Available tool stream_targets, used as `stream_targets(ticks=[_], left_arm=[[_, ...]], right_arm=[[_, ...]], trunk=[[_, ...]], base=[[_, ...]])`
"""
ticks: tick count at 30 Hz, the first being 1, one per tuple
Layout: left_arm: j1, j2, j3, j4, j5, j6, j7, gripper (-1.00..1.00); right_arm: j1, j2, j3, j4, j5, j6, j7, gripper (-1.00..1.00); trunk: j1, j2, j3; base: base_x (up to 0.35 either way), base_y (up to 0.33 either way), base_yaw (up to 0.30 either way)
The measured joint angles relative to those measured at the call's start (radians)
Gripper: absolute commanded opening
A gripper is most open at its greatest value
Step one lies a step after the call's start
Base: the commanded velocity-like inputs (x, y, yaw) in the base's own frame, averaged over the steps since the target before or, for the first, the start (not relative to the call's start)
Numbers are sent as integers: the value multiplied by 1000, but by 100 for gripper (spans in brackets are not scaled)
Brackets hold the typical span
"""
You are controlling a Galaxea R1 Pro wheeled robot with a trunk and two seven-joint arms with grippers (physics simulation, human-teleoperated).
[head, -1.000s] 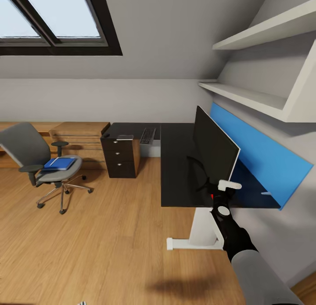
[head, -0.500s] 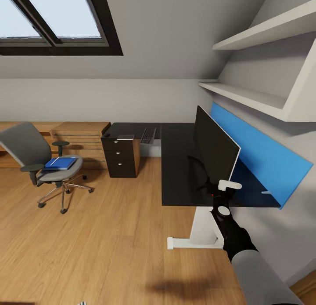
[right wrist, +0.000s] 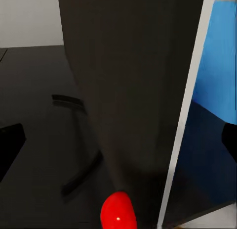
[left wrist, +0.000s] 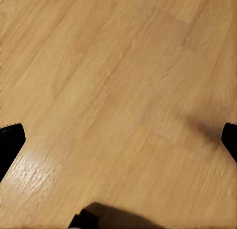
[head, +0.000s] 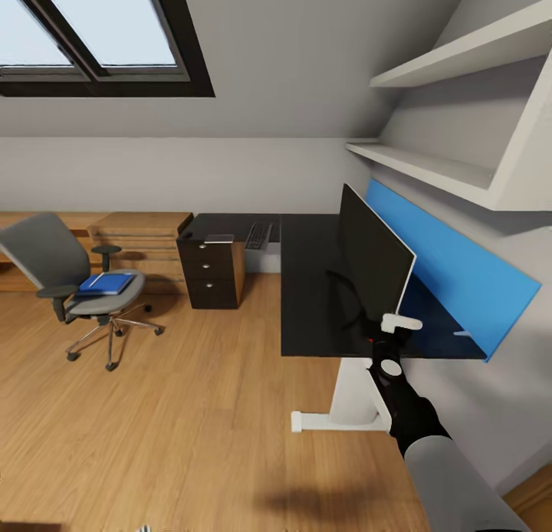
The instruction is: In the bedroom, organize the workspace by keeping the computer under the desk, ensuring the monitor is on the desk, placing the keyboard on the desk next to the monitor, placing the mouse on the desk next to the keyboard, moving the folder from the swivel chair onto the desk next to the mouse, stacking the notebook on top of the folder with the pen on top of the notebook, and positioning the swivel chair next to the desk.
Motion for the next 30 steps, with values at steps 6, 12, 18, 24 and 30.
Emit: stream_targets(ticks=[6,12,18,24,30], left_arm=[[0,0,0,0,0,0,0,100],[0,0,0,0,0,0,0,100],[0,0,0,0,0,0,0,100],[0,1,-1,1,0,1,0,100],[0,2,0,8,0,1,0,100]], right_arm=[[0,0,0,0,0,0,0,100],[0,0,0,1,0,1,1,100],[0,2,2,9,0,1,2,100],[0,3,6,52,1,0,2,100],[0,12,45,136,0,3,5,100]], trunk=[[0,0,0],[0,0,0],[0,0,0],[0,0,0],[0,0,0]], base=[[-266,-78,0],[-308,-19,0],[-323,-4,0],[-326,-1,0],[-236,0,0]])
